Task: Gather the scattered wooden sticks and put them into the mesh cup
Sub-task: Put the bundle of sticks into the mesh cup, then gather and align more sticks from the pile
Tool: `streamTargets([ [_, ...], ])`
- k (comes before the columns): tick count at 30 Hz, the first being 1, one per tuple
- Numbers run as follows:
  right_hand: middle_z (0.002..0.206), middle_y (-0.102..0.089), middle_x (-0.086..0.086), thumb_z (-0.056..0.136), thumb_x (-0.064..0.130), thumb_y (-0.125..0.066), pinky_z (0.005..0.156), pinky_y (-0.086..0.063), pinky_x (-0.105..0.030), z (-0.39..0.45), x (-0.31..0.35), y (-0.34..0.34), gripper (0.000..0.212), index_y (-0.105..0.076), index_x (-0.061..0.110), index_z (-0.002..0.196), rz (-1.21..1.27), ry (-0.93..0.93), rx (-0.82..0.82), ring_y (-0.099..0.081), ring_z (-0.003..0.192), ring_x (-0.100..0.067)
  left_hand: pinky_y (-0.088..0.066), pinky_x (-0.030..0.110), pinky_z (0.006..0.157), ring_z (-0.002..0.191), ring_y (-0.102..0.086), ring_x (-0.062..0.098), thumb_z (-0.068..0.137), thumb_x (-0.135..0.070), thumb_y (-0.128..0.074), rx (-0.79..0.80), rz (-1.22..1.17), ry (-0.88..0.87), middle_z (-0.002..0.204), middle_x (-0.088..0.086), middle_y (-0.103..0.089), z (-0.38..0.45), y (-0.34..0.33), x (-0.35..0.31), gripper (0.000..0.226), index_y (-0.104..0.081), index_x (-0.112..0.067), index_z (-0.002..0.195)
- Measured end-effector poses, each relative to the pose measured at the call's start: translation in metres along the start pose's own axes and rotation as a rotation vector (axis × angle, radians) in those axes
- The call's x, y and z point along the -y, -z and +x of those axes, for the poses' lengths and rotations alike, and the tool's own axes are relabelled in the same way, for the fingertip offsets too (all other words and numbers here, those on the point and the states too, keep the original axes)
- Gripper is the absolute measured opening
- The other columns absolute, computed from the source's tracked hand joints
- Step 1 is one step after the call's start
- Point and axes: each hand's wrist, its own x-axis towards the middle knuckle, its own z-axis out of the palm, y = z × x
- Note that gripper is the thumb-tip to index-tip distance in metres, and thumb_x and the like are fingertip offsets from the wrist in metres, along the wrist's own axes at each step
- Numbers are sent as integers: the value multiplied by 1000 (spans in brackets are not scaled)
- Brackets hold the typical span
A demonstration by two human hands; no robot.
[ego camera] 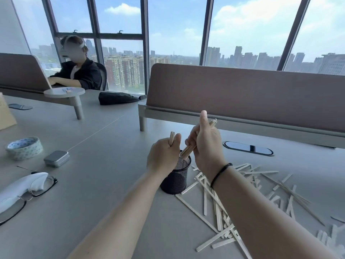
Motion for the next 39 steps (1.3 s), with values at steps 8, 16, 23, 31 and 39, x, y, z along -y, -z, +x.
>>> streamTargets([
  [8, 45, -35, -1, 98, 46, -50, 54, -36, -30, -40, -11, 4, 62, -34, 18, 46, -86, -85, 71, -37, 44, -17, -53, 40, 68, 68, -66, 23, 93, -40, -59, -123, -226, 52, 65, 4, -69, -47, 13, -8, 39, -65, -8, 72],
  [16, 74, -69, -2, 95, 33, -62, 64, -49, -31, -45, -15, 4, 22, -58, 15, 83, -299, -61, 43, -60, 65, -14, -43, 26, 89, 111, -54, 14, 91, -25, -68, -306, -170, -88, 110, -12, -60, -69, 29, -15, 25, -57, -19, 113],
  [23, 109, -71, 5, 99, 33, -57, 100, -48, -32, -44, -16, 50, 15, -66, 25, 108, -263, -25, 135, -64, 105, -8, -46, 32, 90, 93, -62, 26, 89, -7, -65, -432, 48, -705, 96, 6, -66, -102, 24, -25, 1, -65, -5, 89],
  [31, 123, -66, 8, 95, 30, -63, 104, -46, -34, -80, -10, 168, 34, -61, 24, 129, -717, 35, 27, -61, 117, -11, -50, 35, 96, 112, -60, 15, 95, -38, -61, 354, 174, -510, 137, -5, -58, -135, -47, -30, 35, -60, -19, 125],
  [39, 141, -53, 1, 89, 69, -47, 117, -23, -51, -107, -9, 265, 63, -45, 32, 140, -1430, -27, -147, -43, 135, -22, -4, 52, 124, 155, 6, 32, 79, -92, -20, 630, 608, -173, 168, 5, 17, -120, -94, -17, 101, -5, -32, 159],
])
